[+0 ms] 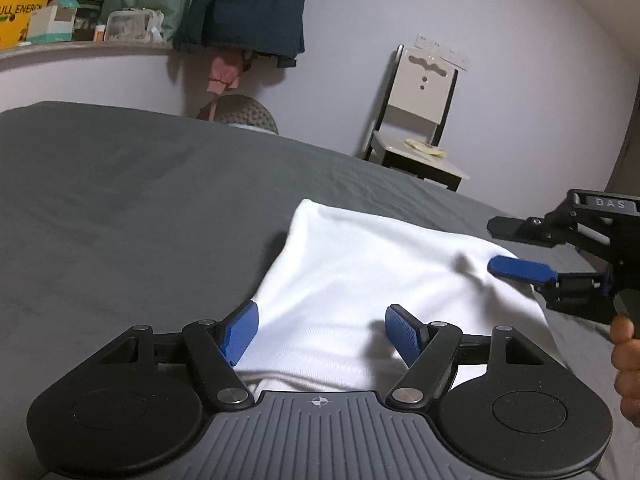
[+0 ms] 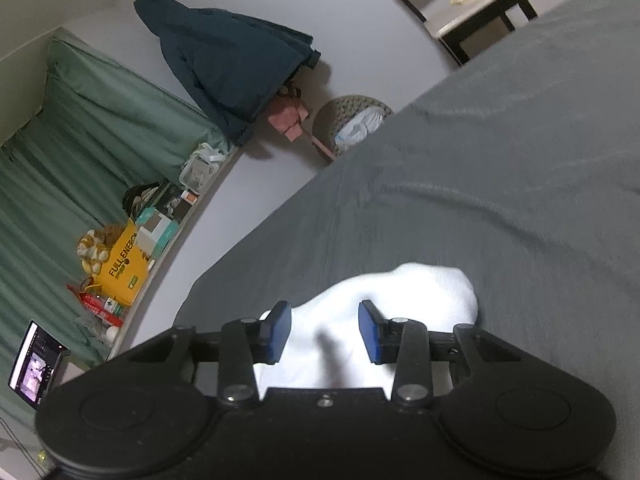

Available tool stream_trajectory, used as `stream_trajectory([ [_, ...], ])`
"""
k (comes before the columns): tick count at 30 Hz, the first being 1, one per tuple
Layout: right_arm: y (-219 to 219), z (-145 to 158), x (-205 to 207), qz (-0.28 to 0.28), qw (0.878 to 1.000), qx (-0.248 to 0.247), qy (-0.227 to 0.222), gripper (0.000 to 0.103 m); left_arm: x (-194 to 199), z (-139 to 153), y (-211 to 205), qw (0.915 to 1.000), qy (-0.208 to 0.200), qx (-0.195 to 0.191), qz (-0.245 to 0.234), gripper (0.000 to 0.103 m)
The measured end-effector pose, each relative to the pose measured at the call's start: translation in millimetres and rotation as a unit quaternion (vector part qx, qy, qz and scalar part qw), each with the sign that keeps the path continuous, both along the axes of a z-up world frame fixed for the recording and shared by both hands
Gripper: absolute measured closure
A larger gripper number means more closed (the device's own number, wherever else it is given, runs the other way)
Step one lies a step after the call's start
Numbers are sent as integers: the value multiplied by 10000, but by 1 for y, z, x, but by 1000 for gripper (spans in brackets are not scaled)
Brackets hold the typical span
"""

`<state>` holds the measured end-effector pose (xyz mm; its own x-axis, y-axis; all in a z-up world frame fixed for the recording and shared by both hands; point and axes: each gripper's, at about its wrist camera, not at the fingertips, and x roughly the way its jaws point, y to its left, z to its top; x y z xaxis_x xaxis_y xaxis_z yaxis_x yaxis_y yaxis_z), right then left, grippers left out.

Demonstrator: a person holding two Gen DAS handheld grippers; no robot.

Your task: Fold clothes

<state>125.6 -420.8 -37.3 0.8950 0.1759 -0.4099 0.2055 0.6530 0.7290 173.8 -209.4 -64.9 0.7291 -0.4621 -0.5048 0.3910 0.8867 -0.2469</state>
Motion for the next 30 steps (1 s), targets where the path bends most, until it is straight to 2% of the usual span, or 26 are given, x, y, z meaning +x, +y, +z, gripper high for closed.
stream_trajectory([
  [1,3,5,-1,-60,9998,-185,-52,65,-9,4,4,10000,-69,50,-5,30],
  [3,8,16,-3,-175,9982,-562,-150,56,-26,13,10,9995,-273,148,-57,30],
  [4,11,19,-5,-203,9965,-799,-166,48,-32,19,11,9989,-407,191,-108,30],
  [7,22,21,-2,-139,9903,-1383,-30,47,-53,28,3,9932,-874,431,-634,30],
  [10,32,21,3,-28,9828,-1841,110,46,-61,29,-20,9819,-1215,1057,-997,30],
  [11,35,21,4,3,9805,-1961,144,46,-57,28,-27,9794,-1214,1250,-1018,30],
  [14,34,17,8,30,9807,-1946,196,46,-42,17,-35,9838,-745,1296,-989,30],
  [16,34,14,10,48,9808,-1938,228,46,-45,14,-30,9864,-742,1133,-932,30],
  [23,43,7,15,86,9735,-2277,213,46,-64,10,-22,9862,-796,1078,-973,29],
  [27,47,21,7,0,9741,-2259,90,44,-78,20,-13,9840,-923,1153,-998,26],
  [30,55,36,-6,35,9705,-2405,-178,29,-93,29,10,9849,-1078,1028,-879,24],
])
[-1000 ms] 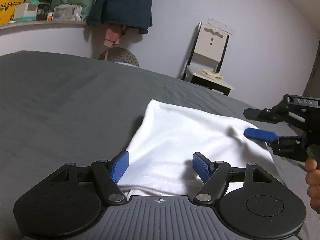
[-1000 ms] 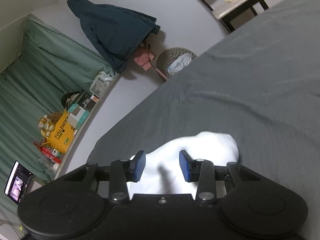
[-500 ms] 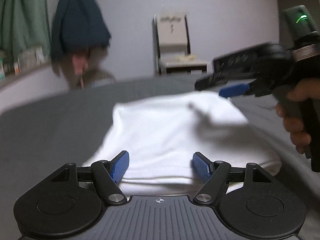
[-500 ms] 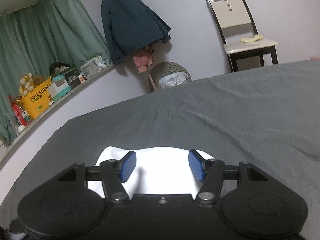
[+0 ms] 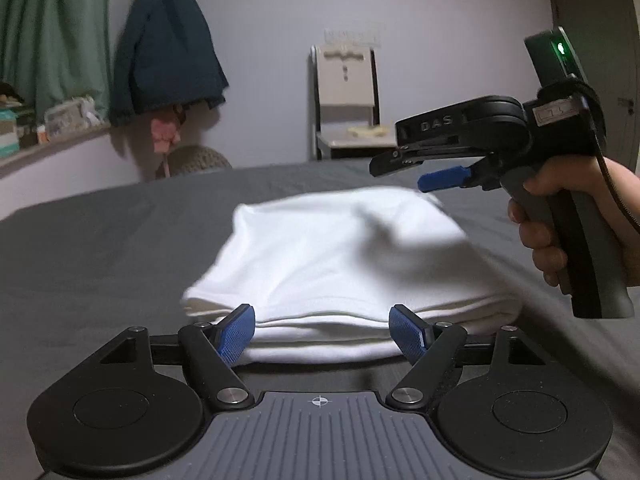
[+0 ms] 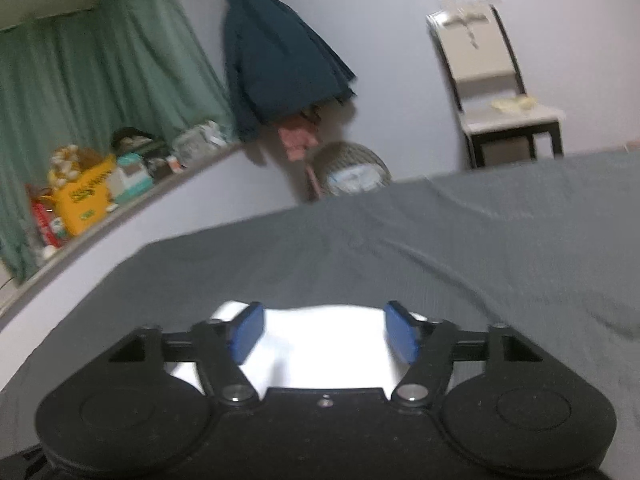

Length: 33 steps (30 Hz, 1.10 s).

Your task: Fold clothes

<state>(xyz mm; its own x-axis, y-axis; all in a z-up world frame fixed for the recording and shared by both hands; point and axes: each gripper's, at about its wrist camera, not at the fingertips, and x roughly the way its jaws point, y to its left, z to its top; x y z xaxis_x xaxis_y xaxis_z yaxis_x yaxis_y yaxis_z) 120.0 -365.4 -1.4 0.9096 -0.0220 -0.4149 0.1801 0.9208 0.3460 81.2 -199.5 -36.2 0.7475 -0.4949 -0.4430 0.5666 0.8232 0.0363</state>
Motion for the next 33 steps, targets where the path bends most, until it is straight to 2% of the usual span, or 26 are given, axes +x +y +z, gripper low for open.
stream_trajectory([
  [3,15,7,-13,-195,9992,-338,84,22,-14,6,24,9998,34,-66,170,23],
  [5,27,5,-22,-460,9977,-350,354,12,-23,9,41,9994,109,-139,281,23],
  [7,43,-2,-37,-486,9968,-369,518,11,-32,12,58,9988,191,-275,357,22],
  [10,67,-8,-54,-569,9949,-567,603,0,-33,17,72,9970,321,-372,592,22],
  [14,91,-14,-77,-837,9915,-863,501,0,-23,20,84,9932,500,-707,774,22],
  [18,104,-27,-99,-1083,9873,-1025,550,0,-16,2,85,9945,529,-441,793,21],
  [21,115,-39,-102,-1015,9806,-1520,704,0,-6,-14,83,9942,606,-191,865,21],
  [24,127,-48,-100,-901,9736,-1930,825,0,6,-26,79,9920,745,-148,1008,21],
  [27,128,-54,-99,-1046,9732,-1840,893,0,17,-37,73,9899,866,-163,1112,21],
  [33,115,-68,-87,-1212,9734,-1382,1368,0,24,-45,61,9904,774,120,1138,18],
])
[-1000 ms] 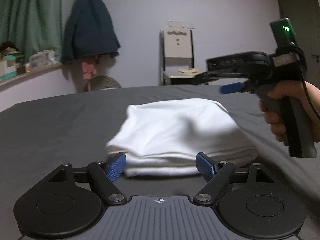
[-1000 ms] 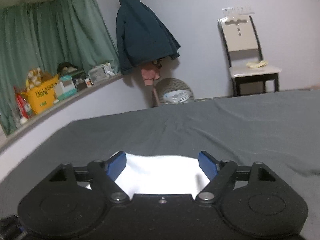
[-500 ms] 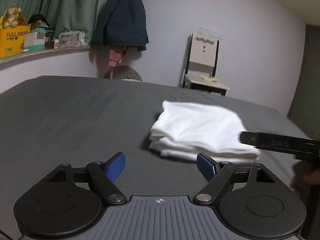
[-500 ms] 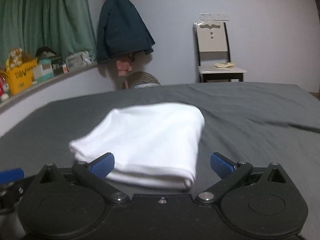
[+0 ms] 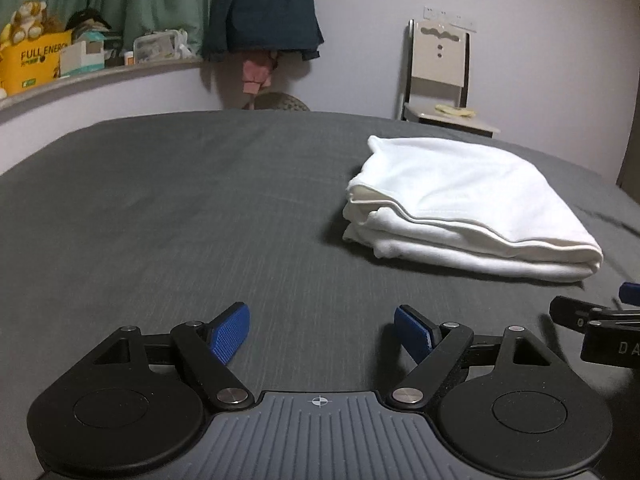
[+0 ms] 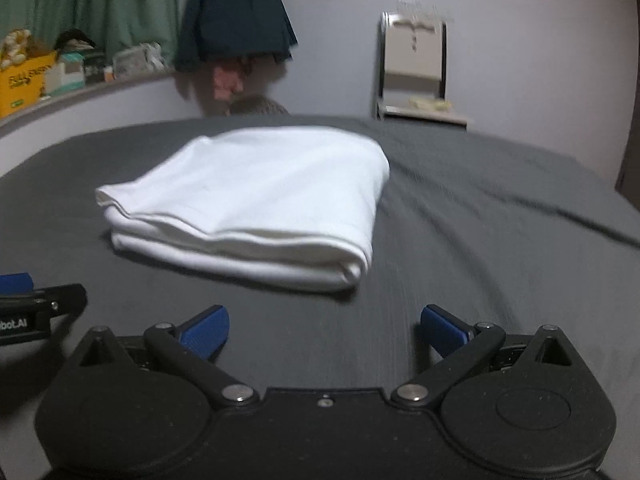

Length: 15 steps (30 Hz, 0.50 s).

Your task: Fold clothes

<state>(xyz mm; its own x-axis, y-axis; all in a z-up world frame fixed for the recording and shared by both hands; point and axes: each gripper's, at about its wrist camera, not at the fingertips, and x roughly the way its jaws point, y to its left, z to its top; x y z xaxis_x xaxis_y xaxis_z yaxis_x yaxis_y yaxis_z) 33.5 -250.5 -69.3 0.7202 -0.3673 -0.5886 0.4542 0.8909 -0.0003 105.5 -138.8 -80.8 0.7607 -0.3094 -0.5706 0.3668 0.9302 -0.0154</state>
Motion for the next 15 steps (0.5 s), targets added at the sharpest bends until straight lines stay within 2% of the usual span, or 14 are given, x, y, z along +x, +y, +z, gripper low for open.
stream_trajectory([
  [1,-1,-1,2,-12,10000,47,45,0,1,-1,-2,10000,10,32,-48,6],
  [2,-1,-2,3,-24,10000,49,35,0,3,-3,-4,9999,63,50,-130,0],
  [6,0,-4,6,-69,10000,19,55,0,2,-4,-14,9994,40,299,-164,0],
  [15,-1,-8,6,-138,9999,21,68,0,0,-2,-14,9993,35,341,-173,0],
])
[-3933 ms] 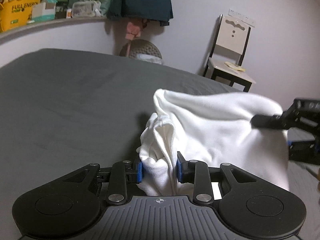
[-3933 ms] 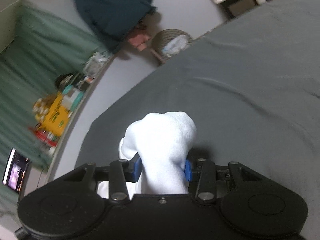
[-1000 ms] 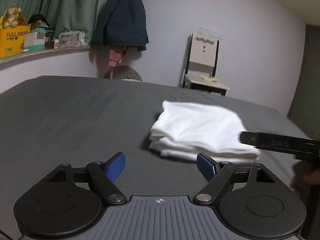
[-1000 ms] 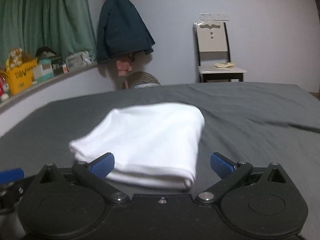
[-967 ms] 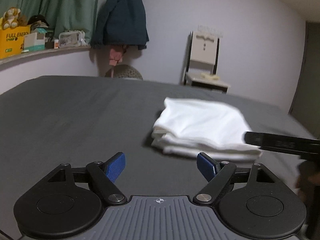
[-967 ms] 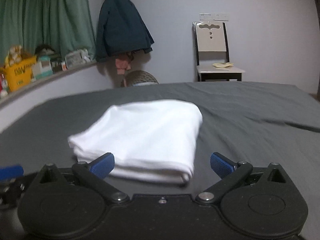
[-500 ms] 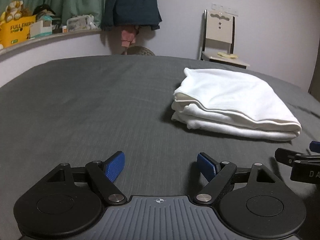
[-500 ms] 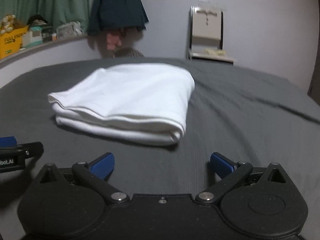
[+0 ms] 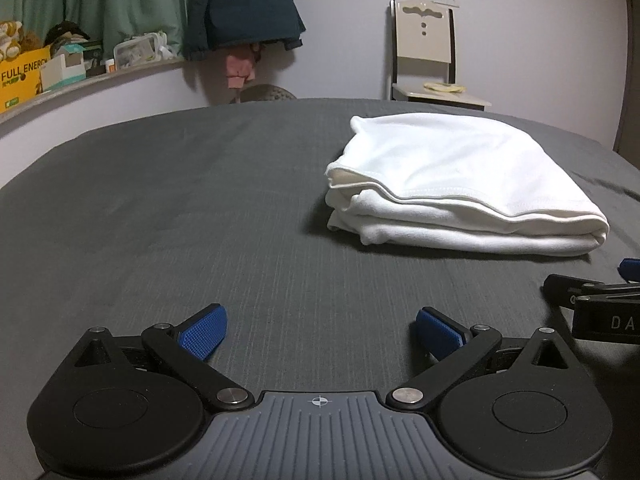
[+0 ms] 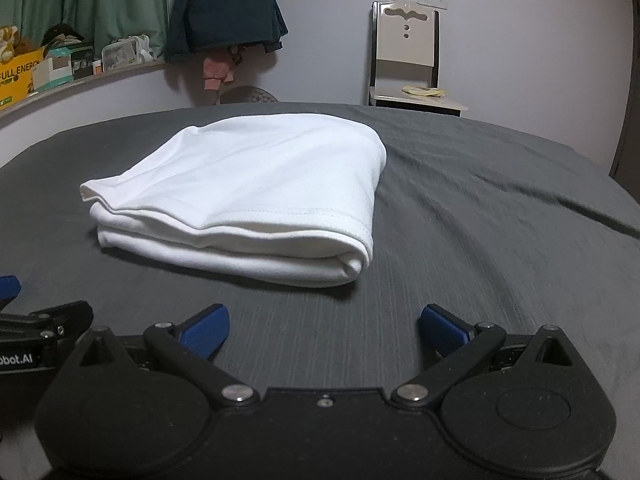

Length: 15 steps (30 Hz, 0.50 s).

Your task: Fold clothes

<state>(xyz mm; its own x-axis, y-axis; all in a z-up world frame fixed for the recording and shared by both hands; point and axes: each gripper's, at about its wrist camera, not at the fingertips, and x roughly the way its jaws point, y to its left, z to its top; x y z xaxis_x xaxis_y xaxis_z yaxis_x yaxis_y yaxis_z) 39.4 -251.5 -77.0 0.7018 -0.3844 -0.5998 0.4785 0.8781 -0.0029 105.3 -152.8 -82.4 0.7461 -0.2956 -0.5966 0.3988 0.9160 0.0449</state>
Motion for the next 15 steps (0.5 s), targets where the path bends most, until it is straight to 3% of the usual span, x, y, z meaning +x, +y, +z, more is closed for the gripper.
stream_trajectory([
  [15,-1,0,0,-4,10000,-12,-23,0,-1,-1,4,10000,-23,-28,-19,0],
])
